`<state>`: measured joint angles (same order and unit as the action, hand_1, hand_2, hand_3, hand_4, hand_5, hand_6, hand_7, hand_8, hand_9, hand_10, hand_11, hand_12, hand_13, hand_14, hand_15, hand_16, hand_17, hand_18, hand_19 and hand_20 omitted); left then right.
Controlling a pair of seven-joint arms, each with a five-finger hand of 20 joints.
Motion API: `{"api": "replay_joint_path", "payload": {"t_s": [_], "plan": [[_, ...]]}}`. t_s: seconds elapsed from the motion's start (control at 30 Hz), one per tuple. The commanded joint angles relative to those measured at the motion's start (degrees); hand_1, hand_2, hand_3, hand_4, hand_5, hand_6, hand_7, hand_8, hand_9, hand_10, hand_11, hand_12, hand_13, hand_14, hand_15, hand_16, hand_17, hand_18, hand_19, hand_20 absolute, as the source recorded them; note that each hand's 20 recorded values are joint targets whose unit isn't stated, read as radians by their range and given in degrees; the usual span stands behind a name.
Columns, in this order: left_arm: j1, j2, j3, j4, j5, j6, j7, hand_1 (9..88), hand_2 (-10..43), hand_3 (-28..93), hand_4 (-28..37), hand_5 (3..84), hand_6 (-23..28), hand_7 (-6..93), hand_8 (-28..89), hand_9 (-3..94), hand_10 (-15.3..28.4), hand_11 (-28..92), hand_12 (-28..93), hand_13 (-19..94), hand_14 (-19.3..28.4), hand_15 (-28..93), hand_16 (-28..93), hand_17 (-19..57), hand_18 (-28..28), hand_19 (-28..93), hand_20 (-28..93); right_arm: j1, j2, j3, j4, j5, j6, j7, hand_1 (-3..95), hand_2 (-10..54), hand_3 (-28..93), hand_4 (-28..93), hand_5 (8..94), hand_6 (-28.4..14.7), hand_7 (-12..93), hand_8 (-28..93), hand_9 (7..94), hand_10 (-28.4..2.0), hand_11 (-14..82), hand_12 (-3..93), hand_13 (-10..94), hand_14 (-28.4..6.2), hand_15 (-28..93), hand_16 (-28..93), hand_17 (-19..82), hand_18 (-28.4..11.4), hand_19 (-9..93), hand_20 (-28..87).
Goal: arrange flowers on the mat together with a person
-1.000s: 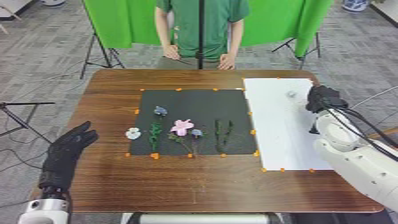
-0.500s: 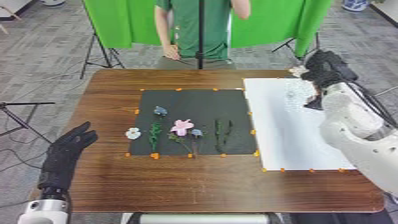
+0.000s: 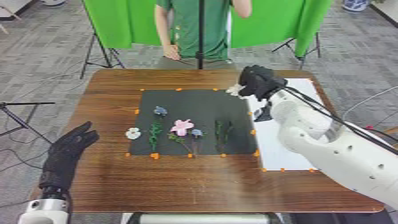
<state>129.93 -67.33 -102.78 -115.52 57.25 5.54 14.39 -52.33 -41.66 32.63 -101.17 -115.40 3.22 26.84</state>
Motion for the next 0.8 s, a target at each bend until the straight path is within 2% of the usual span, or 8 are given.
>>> {"api": "replay_joint_path", "payload": {"t_s": [0.03, 0.37, 0.8], "plan": [[0.11, -0.10, -0.01, 0.35, 0.18, -1.24, -1.19, 31.1, -9.5, 66, -21.2, 44.3, 2.2, 12.1, -6, 44.2, 12.7, 16, 14, 37, 16.1, 11, 5, 6.3, 11.5, 2, 18, -0.75, -2.83, -2.10, 1.25, -1.56, -1.39, -1.33, 60.6, -9.5, 58, -25, 81.1, 3.1, 23, 9, 93.7, -6.7, 10.7, 36.3, 94, 1.0, 59, 22, 65, -11.5, 93, 35], [-0.11, 0.17, 0.00, 0.66, 0.09, -2.10, -1.01, 30.5, -9.5, 66, -21.1, 44.1, 2.3, 11.6, -6, 43.9, 12.7, 15, 14, 37, 16.2, 11, 5, 6.1, 11.7, 1, 18, -1.12, -3.15, -2.27, 1.62, -1.52, -3.04, -1.69, 57.7, -9.5, 57, -24, 78.7, 2.8, 22, 7, 92.5, -7.3, 6.7, 35.7, 94, 0.7, 57, 24, 64, -11.6, 93, 36], [-0.52, 0.44, 0.03, 0.81, 0.14, -2.46, -1.28, 30.7, -9.5, 66, -21.3, 44.1, 2.3, 11.3, -6, 43.7, 12.8, 15, 14, 36, 16.2, 10, 5, 5.9, 11.7, 1, 18, -1.50, -2.74, -3.11, 2.27, -7.87, -3.77, -3.59, 54.3, -9.5, 56, -23, 75.7, 2.2, 20, 6, 87.2, -8.7, 11.2, 27.5, 94, 0.5, 54, 25, 63, -11.7, 93, 33]]}}
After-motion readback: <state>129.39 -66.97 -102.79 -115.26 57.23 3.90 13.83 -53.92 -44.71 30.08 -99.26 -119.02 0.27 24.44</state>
